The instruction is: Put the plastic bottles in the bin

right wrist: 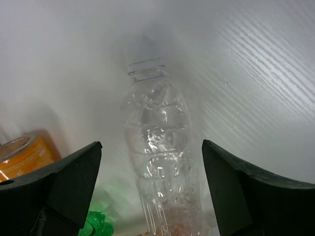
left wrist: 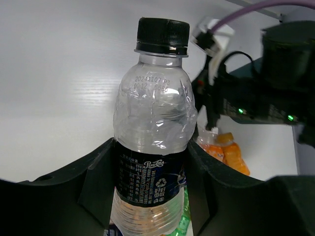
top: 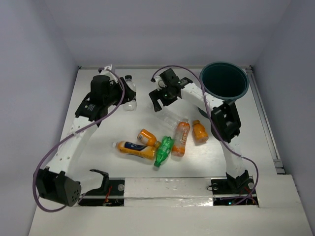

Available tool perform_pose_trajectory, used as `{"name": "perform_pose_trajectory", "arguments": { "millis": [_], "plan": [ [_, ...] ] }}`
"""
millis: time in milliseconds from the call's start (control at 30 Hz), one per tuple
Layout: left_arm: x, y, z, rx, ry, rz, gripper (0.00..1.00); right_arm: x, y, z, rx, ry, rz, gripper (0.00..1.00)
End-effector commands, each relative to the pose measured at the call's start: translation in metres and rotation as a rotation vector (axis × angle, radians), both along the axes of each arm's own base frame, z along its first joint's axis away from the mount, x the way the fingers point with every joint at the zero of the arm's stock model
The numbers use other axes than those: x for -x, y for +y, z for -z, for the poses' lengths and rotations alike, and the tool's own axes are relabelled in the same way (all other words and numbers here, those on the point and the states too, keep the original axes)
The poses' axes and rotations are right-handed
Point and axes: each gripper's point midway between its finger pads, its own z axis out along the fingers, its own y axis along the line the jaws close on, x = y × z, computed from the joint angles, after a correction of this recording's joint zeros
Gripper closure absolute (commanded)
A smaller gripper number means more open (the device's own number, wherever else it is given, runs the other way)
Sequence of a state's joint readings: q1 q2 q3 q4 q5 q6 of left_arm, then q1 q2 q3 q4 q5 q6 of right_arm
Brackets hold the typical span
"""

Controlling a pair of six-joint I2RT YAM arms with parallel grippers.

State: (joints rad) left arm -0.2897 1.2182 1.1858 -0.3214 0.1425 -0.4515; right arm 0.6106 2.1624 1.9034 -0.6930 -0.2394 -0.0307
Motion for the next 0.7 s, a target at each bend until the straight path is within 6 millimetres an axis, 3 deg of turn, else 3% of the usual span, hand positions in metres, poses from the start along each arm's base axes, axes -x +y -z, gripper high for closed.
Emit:
{"name": "perform_pose_trajectory", "arguments": {
  "millis": [0, 133, 200, 267, 367, 467, 600, 667],
  "plan": [
    [0.021, -0.004, -0.014, 0.091, -0.014, 0.005, 0.83, -0.003, 0.006, 0.003, 0.024, 0.008, -0.022, 0.13],
    [0.042, 0.0, -0.032, 0.109, -0.05, 0.012, 0.83, -0.003, 0.007, 0.031, 0.062, 0.071, -0.03, 0.16],
    [0.049, 0.003, -0.042, 0.108, -0.071, 0.012, 0.83, -0.003, 0.01, 0.034, 0.055, 0.08, -0.033, 0.18],
    [0.056, 0.005, -0.045, 0.106, -0.074, 0.017, 0.83, -0.005, 0.011, 0.039, 0.057, 0.087, -0.024, 0.28],
    [0.061, 0.007, -0.051, 0.106, -0.088, 0.021, 0.83, -0.016, 0.016, 0.03, 0.033, 0.034, -0.006, 0.42],
    [0.064, 0.005, -0.05, 0.109, -0.082, 0.033, 0.83, -0.036, 0.022, 0.001, -0.018, -0.08, 0.025, 0.52],
    [0.065, 0.001, -0.051, 0.122, -0.083, 0.053, 0.83, -0.061, 0.032, -0.086, -0.147, -0.286, 0.074, 0.53],
    [0.065, -0.002, -0.056, 0.143, -0.094, 0.067, 0.83, -0.062, 0.032, -0.154, -0.248, -0.379, 0.113, 0.53]
  ]
}}
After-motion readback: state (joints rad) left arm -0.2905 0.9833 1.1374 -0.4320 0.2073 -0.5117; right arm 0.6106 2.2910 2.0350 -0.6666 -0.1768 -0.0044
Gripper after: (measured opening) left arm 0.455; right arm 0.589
